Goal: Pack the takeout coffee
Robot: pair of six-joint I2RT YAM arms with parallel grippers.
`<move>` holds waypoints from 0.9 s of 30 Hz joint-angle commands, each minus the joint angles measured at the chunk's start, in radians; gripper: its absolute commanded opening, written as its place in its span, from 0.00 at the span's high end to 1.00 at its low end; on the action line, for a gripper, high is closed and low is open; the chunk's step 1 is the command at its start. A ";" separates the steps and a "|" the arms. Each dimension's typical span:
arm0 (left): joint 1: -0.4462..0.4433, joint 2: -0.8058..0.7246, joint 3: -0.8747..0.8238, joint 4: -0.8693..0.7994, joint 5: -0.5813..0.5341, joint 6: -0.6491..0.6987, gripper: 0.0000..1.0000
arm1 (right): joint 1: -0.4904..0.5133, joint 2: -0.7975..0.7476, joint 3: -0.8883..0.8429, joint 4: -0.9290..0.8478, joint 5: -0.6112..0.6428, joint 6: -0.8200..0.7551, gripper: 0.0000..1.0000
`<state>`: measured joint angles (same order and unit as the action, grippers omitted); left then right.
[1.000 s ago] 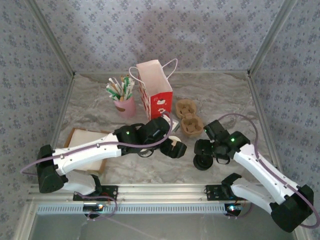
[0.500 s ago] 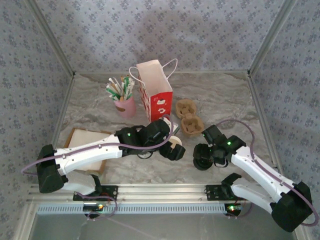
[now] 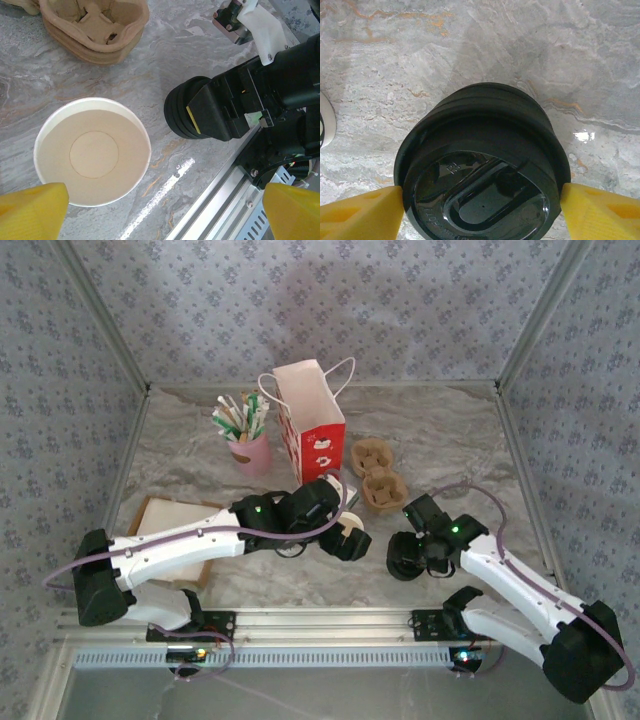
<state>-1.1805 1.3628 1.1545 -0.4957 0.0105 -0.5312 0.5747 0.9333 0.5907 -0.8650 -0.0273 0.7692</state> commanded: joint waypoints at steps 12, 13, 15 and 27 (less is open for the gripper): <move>-0.007 -0.021 -0.003 0.025 0.015 0.016 0.01 | 0.002 0.010 -0.022 0.021 -0.016 0.016 0.24; -0.007 -0.021 -0.003 0.027 0.014 0.016 0.00 | 0.004 0.009 -0.023 0.022 -0.016 0.017 0.24; -0.007 -0.019 -0.003 0.027 0.015 0.016 0.01 | 0.003 0.009 -0.024 0.019 -0.017 0.018 0.25; -0.007 -0.025 -0.009 0.029 0.016 0.013 0.01 | 0.001 0.001 0.003 -0.015 -0.001 0.017 0.29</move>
<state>-1.1805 1.3628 1.1542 -0.4885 0.0139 -0.5312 0.5747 0.9363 0.5858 -0.8402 -0.0414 0.7712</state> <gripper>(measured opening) 0.994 0.715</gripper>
